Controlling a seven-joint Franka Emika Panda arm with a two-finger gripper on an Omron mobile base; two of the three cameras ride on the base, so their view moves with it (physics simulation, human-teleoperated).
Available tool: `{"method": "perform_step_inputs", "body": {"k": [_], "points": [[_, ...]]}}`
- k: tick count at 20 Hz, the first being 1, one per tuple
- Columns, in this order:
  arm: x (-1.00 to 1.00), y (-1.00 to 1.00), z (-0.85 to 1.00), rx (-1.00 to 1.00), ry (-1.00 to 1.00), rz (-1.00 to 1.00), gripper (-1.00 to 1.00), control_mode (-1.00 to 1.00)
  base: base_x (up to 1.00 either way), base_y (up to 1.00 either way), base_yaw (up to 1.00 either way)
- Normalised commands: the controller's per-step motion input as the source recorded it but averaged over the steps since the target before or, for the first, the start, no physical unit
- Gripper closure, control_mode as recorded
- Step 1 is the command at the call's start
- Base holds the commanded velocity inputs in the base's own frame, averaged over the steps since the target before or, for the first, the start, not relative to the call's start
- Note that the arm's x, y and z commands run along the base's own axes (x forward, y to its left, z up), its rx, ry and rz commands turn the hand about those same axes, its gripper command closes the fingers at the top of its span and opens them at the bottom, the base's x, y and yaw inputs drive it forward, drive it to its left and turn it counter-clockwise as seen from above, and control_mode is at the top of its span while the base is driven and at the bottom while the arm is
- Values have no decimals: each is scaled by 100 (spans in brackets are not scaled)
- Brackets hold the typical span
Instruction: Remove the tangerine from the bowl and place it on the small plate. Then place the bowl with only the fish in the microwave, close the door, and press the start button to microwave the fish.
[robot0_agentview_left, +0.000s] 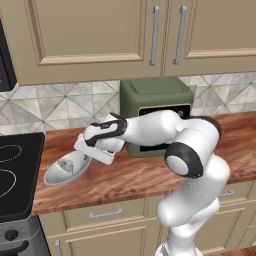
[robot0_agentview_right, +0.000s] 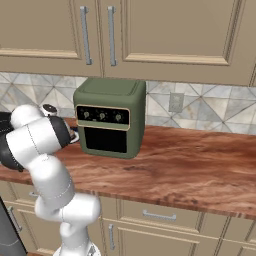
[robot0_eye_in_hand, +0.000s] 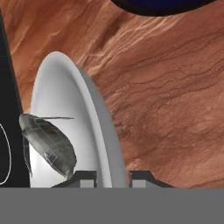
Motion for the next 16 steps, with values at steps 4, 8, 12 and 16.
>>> {"method": "perform_step_inputs", "body": {"k": [4, 8, 12, 16], "points": [[-18, -11, 60, 10, 0, -1, 100, -100, 0, 0, 0], [-38, -8, 39, 18, -8, 0, 100, -100, 0, 0, 0], [-59, -1, 59, 9, -24, -1, 100, -100, 0, 0, 0], [-58, -34, 75, 0, -21, -8, 100, -100, 0, 0, 0]]}}
